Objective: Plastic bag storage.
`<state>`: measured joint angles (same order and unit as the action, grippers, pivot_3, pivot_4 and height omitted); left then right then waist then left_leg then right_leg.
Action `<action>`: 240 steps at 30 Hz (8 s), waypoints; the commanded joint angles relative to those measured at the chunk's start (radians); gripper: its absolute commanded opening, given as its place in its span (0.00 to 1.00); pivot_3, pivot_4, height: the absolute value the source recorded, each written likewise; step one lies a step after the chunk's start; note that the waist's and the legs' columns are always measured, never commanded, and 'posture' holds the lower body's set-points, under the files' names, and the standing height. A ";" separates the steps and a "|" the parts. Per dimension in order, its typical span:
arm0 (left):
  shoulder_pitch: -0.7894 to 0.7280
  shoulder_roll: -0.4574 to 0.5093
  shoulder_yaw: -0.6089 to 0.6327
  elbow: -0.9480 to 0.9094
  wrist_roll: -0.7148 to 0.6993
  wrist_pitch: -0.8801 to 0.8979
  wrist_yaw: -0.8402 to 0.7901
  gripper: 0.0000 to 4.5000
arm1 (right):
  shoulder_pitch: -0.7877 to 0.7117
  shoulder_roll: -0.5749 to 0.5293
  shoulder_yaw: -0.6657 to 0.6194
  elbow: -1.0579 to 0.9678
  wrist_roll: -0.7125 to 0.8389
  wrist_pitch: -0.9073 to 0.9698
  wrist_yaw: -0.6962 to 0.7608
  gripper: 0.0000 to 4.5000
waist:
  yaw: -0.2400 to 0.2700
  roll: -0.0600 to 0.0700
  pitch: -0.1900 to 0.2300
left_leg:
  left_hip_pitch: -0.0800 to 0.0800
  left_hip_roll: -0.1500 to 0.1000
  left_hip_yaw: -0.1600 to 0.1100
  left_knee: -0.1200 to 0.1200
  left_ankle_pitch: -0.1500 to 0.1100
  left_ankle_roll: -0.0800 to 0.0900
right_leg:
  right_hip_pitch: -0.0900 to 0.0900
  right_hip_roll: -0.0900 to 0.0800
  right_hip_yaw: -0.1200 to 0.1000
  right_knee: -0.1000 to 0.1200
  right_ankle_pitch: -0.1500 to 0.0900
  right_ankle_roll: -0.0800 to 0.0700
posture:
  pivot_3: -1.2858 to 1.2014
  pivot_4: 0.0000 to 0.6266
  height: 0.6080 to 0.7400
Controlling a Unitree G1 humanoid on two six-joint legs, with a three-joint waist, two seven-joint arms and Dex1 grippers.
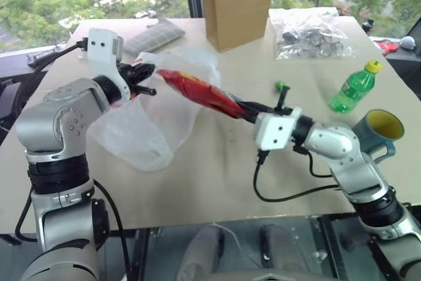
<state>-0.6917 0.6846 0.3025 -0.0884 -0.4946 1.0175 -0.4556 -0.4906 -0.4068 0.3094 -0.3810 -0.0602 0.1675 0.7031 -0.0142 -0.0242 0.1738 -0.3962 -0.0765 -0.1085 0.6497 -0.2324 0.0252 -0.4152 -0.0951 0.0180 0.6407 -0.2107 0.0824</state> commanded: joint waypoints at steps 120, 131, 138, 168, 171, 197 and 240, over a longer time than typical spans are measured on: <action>-0.020 -0.078 -0.127 -0.145 -0.175 -0.024 0.159 0.00 | -0.292 0.165 -0.227 0.632 0.161 0.498 -0.543 0.99 | -0.029 0.001 0.001 | -0.017 -0.001 0.014 0.004 0.001 -0.001 | -0.029 0.000 0.014 0.017 0.002 -0.003 | 0.52 0.24 1.00; 0.048 0.112 -0.306 -0.175 0.130 -0.191 0.083 0.00 | -0.452 0.192 -0.272 1.194 0.132 0.161 -0.464 0.28 | -0.031 0.001 0.001 | -0.017 0.001 0.019 0.001 0.001 -0.001 | -0.032 0.003 0.020 0.015 0.003 -0.004 | 0.52 0.24 1.00; 0.062 0.096 -0.295 -0.153 0.180 -0.211 0.052 0.00 | -0.306 0.134 -0.260 0.843 0.175 0.258 -0.307 0.01 | -0.025 0.001 0.001 | -0.018 0.001 0.017 0.003 0.001 -0.001 | -0.031 0.003 0.019 0.016 0.003 -0.004 | 0.52 0.24 1.00; -0.024 -0.017 -0.093 -0.089 0.048 -0.145 -0.012 0.00 | -0.639 0.531 0.037 1.018 0.146 0.126 -0.228 0.66 | -0.050 0.001 0.001 | -0.018 0.007 0.019 0.003 0.001 -0.002 | -0.033 0.007 0.020 0.016 0.004 -0.005 | 0.52 0.24 1.00; -0.016 -0.036 -0.078 -0.090 0.039 -0.130 0.006 0.00 | -0.513 0.449 0.022 0.766 0.195 0.221 -0.136 0.83 | -0.043 0.001 0.000 | -0.018 0.006 0.018 0.004 0.001 -0.002 | -0.033 0.007 0.019 0.015 0.004 -0.005 | 0.52 0.24 1.00; -0.106 -0.132 -0.247 0.177 0.122 -0.305 -0.137 0.00 | 0.543 -0.199 -1.287 -0.666 0.986 1.271 -0.535 0.99 | 0.010 0.000 0.000 | -0.017 0.007 0.020 0.005 -0.002 0.004 | -0.029 0.006 0.019 0.016 0.004 -0.005 | 0.52 0.24 1.00; -0.122 -0.074 -0.114 0.116 0.055 -0.202 -0.122 0.00 | 0.084 -0.101 -0.362 -0.415 0.863 0.957 -0.466 0.08 | -0.005 -0.001 0.001 | -0.001 0.011 0.019 0.004 -0.004 0.007 | -0.008 0.009 0.015 0.002 0.005 -0.003 | 0.52 0.24 1.00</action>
<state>-0.7850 0.5986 0.1558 0.0548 -0.4156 0.8162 -0.5690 -0.3848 -0.5102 -0.1068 -0.8299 0.8445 1.1604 0.2411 -0.0188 -0.0248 0.1746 -0.3974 -0.0664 -0.0892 0.6537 -0.2361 0.0317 -0.4234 -0.0866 0.0328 0.6428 -0.2058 0.0796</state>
